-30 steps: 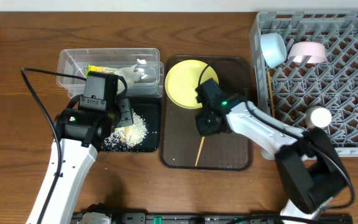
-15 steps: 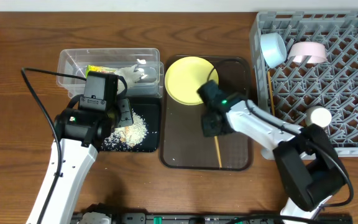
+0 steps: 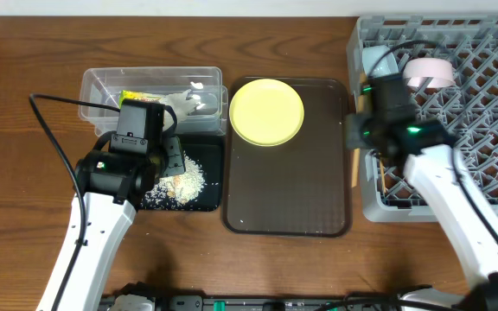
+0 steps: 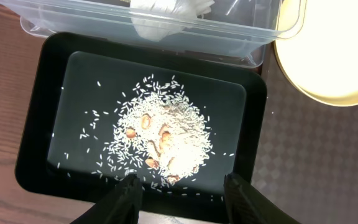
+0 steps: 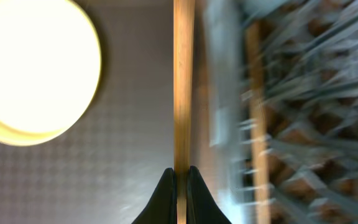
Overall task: Sort waste into correct bins and load items into the dishwasher rack
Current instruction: 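Insert second chopstick into rack's left edge with right gripper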
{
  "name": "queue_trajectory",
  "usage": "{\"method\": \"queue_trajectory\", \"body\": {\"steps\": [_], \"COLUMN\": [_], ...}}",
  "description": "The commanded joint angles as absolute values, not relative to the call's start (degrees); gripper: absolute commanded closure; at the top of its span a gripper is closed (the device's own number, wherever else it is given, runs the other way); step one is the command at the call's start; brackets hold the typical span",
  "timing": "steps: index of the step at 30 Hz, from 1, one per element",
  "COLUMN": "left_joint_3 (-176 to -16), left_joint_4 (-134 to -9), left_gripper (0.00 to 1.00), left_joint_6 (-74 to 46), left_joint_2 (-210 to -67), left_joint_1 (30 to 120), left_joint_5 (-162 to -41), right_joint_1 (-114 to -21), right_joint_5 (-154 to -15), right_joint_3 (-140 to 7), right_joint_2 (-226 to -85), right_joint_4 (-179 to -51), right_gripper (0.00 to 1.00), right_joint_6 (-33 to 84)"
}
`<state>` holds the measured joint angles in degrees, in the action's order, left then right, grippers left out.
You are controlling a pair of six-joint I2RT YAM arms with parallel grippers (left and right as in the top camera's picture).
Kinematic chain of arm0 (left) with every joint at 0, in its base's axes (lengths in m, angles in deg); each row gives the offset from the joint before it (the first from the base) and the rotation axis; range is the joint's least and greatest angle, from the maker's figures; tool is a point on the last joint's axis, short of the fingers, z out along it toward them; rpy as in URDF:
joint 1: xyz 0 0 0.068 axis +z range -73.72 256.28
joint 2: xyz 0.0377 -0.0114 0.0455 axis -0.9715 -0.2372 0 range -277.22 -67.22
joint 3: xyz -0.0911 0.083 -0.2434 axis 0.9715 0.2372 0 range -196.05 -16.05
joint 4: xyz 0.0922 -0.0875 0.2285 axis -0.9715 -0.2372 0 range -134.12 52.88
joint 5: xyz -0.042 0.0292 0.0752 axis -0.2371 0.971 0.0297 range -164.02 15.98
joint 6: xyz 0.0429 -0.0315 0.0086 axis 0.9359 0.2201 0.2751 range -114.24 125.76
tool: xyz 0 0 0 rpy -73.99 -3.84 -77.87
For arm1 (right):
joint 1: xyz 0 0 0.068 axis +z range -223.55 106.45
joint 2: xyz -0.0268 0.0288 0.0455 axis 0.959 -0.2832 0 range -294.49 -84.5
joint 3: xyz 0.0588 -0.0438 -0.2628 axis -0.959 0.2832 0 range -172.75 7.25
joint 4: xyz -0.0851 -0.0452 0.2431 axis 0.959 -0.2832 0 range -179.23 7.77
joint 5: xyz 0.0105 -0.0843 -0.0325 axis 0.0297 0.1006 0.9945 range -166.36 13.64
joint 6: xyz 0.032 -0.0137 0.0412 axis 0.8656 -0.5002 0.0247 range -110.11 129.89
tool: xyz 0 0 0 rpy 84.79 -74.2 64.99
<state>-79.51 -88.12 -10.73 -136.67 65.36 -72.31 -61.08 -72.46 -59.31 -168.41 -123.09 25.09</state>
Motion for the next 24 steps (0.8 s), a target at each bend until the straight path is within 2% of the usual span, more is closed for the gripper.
{"method": "queue_trajectory", "body": {"steps": [1,7,14,16,18,24], "left_joint_3": [-79.92,-79.92,-79.92,-79.92,-79.92,-79.92], "left_joint_4": [-88.30,-88.28,-88.28,-88.30,-88.28,-88.28], "left_gripper": [0.53,0.53,0.53,0.53,0.53,0.53], "left_joint_6": [-10.84,-10.84,-10.84,-10.84,-10.84,-10.84], "left_joint_2": [-136.89,-136.89,-136.89,-136.89,-136.89,-136.89], "left_joint_1": [65.60,65.60,65.60,65.60,65.60,65.60], "left_joint_5": [-71.63,-71.63,-71.63,-71.63,-71.63,-71.63], "right_joint_1": [-65.30,-71.00,-71.70,-71.59,-71.55,-71.07], "right_joint_5": [-71.89,-73.13,-80.54,-81.20,-81.11,-81.11], "right_joint_3": [-59.82,-59.82,-59.82,-59.82,-59.82,-62.57], "right_joint_2": [-167.76,-170.27,-176.37,-177.64,-177.94,-176.48], "right_joint_4": [-123.38,-122.18,-120.23,-119.40,-118.40,-116.08], "right_gripper": [0.99,0.99,0.99,0.92,0.70,0.68], "right_joint_6": [18.32,13.42,8.59,8.55,8.55,9.38]}}
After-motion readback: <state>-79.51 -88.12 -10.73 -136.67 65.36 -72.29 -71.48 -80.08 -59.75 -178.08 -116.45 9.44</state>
